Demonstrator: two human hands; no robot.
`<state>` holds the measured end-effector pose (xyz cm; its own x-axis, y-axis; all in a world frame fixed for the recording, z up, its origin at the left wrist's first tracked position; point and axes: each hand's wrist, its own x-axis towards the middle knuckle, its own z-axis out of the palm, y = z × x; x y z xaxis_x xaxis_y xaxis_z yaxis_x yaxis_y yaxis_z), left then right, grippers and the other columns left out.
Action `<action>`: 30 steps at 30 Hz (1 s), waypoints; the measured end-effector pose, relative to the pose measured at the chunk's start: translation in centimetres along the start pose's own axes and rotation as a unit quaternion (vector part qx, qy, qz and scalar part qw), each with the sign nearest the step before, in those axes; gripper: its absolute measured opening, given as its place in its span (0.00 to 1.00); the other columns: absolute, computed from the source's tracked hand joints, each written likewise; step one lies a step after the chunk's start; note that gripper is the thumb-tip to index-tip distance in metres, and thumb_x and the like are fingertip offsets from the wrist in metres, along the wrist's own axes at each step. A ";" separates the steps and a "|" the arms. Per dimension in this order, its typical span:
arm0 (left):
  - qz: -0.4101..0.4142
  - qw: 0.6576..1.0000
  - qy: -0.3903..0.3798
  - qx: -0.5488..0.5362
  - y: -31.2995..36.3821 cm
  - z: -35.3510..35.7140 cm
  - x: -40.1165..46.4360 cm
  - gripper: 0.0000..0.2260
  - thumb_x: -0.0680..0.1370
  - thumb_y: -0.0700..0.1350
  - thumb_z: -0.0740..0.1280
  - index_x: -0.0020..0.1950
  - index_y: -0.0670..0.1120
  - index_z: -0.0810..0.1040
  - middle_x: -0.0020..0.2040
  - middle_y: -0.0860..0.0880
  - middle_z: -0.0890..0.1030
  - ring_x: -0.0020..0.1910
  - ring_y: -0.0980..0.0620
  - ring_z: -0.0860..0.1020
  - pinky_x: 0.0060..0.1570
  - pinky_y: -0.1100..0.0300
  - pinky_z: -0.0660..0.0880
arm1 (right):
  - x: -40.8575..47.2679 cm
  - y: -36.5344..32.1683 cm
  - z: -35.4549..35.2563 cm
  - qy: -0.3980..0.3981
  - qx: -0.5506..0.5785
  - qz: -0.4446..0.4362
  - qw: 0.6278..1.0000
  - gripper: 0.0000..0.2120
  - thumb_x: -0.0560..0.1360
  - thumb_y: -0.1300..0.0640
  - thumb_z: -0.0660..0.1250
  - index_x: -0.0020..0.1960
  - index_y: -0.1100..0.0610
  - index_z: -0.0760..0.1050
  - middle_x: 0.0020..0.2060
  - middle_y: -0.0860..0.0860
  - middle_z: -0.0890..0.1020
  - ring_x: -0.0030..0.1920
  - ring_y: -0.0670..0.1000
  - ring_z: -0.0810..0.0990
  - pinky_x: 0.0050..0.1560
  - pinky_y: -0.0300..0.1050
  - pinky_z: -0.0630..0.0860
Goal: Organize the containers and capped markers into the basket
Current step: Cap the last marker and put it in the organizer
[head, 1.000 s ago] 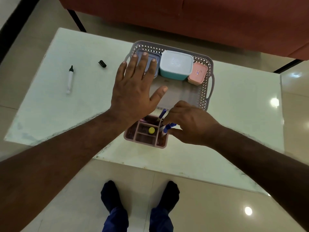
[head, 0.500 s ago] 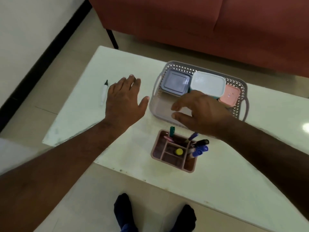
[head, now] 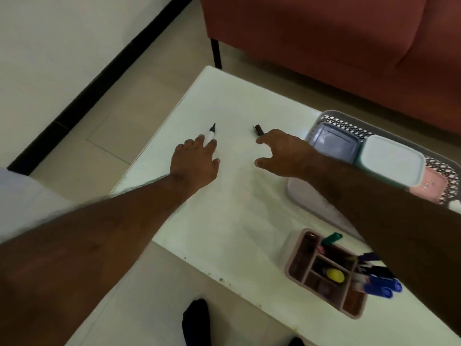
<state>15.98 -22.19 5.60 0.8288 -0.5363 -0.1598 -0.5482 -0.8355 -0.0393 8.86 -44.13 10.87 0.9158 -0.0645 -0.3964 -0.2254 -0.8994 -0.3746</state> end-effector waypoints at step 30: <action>-0.072 0.948 0.083 -0.298 0.9 -1.0 -2.3 0.11 0.77 0.44 0.68 0.56 0.49 0.68 0.47 0.54 0.79 0.39 0.47 0.77 0.38 0.56 0.69 | 1.0 -1.4 -0.1 0.156 0.191 0.099 0.964 0.07 0.74 0.59 0.62 0.50 0.54 0.76 0.44 0.49 0.81 0.44 0.52 0.79 0.45 0.47 0.77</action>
<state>13.73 -21.86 6.95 0.9239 -0.3810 -0.0350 -0.3078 -0.7945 0.5235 10.11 -43.00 11.09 0.8842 -0.3989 -0.2430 -0.4575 -0.6352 -0.6223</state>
